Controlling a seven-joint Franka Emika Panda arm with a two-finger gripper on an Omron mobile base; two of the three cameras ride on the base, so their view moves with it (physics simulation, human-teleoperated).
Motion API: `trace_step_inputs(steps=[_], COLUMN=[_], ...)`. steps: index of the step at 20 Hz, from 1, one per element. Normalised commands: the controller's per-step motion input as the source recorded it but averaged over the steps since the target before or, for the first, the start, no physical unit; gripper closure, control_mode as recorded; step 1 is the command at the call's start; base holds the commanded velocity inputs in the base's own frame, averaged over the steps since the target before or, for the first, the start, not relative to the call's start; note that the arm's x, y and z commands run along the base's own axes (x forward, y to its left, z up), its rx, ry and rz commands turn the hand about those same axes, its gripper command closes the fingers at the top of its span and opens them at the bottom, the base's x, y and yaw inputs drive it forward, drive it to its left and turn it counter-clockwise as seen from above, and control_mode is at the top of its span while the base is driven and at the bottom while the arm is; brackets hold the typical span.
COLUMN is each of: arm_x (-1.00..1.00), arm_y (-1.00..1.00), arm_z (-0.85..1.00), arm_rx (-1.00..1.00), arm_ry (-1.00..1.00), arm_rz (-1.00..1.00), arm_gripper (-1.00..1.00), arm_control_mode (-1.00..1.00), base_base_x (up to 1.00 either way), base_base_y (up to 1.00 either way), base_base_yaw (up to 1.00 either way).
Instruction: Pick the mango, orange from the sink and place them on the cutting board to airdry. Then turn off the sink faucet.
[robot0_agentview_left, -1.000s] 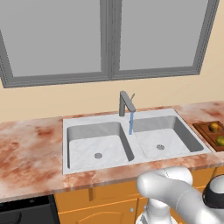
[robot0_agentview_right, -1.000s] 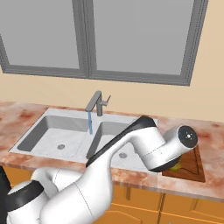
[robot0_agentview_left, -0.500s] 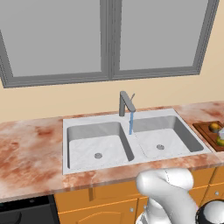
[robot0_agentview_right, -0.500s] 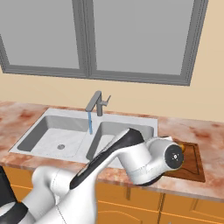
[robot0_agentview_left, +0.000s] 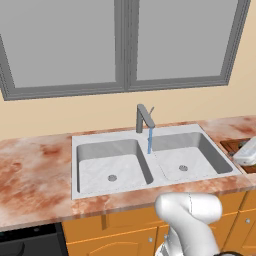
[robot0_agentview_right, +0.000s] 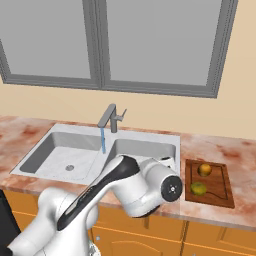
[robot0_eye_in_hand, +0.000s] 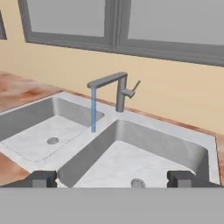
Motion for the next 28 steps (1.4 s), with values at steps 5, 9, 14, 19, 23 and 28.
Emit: trace_step_inputs(steps=[5, 9, 14, 19, 23, 28], arm_x=[0.05, 0.09, 0.11, 0.1, 0.0, 0.06], arm_y=[0.15, 0.0, 0.01, 0.12, 0.15, 0.37], arm_z=[0.0, 0.05, 0.05, 0.01, 0.04, 0.0], arm_rx=[0.07, 0.17, 0.16, 0.04, 0.0, 0.0], arm_ry=[-0.03, 0.0, -0.02, -0.1, -0.13, -0.15], arm_rz=[0.05, 0.15, 0.12, 0.07, 0.04, -0.01], arm_gripper=[-1.0, -1.0, -1.0, -1.0, -1.0, -1.0], arm_control_mode=[-1.0, -1.0, -1.0, -1.0, -1.0, -1.0], base_base_x=[0.0, 0.0, 0.0, 0.0, 0.0, 0.0], base_base_y=[0.0, 0.0, 0.0, 0.0, 0.0, 0.0], base_base_yaw=[0.0, 0.0, 0.0, 0.0, 0.0, 0.0])
